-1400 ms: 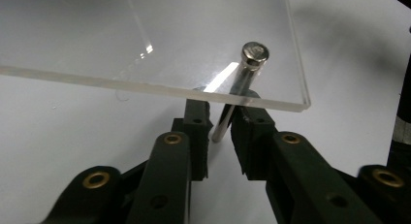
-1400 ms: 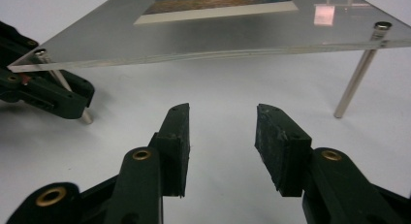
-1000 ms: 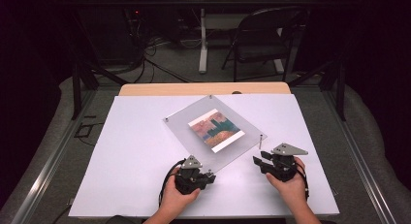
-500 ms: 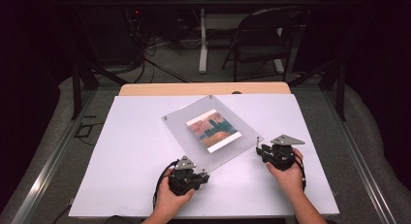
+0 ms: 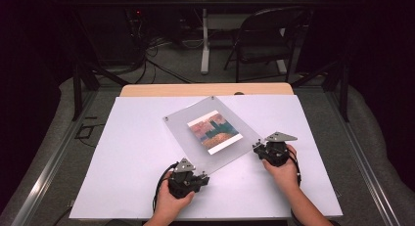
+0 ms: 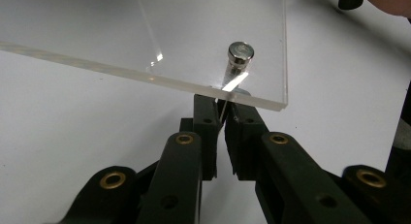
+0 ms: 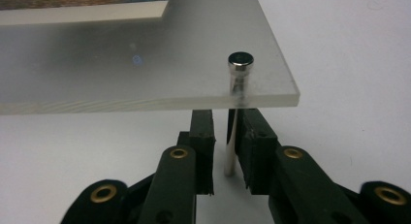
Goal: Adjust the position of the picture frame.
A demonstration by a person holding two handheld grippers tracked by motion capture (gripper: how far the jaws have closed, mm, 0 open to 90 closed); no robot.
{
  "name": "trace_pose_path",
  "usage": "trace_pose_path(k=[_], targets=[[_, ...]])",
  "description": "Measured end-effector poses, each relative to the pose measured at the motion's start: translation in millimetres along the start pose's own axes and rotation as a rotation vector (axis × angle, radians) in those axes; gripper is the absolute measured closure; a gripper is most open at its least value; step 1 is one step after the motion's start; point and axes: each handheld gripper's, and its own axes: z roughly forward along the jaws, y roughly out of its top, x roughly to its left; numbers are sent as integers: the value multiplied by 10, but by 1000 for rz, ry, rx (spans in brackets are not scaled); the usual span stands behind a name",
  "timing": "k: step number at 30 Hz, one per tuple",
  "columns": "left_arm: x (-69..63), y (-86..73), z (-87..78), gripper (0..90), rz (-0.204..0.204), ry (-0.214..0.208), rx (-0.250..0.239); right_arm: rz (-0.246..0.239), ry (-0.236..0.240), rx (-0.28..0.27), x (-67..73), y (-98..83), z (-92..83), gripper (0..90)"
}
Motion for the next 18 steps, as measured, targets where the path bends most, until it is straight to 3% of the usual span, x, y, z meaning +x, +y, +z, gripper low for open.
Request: trace_pose_path(k=[6, 12, 18], targets=[[-14, -5, 45, 812, -11, 5, -11, 36, 11, -2, -52, -5, 24, 836], [-30, 3, 96, 788, -4, 15, -14, 26, 6, -1, -43, -8, 17, 844], [-26, 9, 138, 829, 2, 26, -17, 22, 0, 2, -35, -7, 14, 846]])
